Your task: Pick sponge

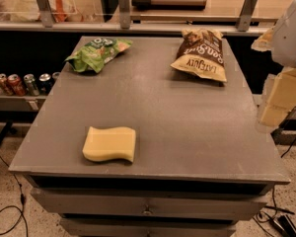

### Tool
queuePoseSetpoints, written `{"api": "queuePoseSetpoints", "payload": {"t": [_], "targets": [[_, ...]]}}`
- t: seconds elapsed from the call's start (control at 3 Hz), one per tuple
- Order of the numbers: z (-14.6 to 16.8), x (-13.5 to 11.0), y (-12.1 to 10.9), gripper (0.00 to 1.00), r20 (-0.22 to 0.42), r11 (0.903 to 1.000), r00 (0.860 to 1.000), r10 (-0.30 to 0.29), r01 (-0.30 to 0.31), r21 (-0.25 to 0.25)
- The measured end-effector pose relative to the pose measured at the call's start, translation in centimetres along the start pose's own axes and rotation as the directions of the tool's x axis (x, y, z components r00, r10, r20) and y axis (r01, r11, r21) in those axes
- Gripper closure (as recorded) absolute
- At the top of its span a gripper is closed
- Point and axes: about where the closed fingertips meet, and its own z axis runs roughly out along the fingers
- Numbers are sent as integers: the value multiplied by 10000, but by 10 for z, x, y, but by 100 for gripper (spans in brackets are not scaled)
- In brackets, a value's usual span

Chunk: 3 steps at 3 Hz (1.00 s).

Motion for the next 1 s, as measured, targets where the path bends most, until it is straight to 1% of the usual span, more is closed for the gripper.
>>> {"api": "queuePoseSetpoints", "payload": {"t": [0.33,0.67,1.0], "targets": [[0,0,0,0,1,10000,10000,0,0,2],[4,-23,6,0,383,9980,9973,-619,623,-90],[13,-63,20,0,1134,9868,9814,-1546,1591,-317]]}}
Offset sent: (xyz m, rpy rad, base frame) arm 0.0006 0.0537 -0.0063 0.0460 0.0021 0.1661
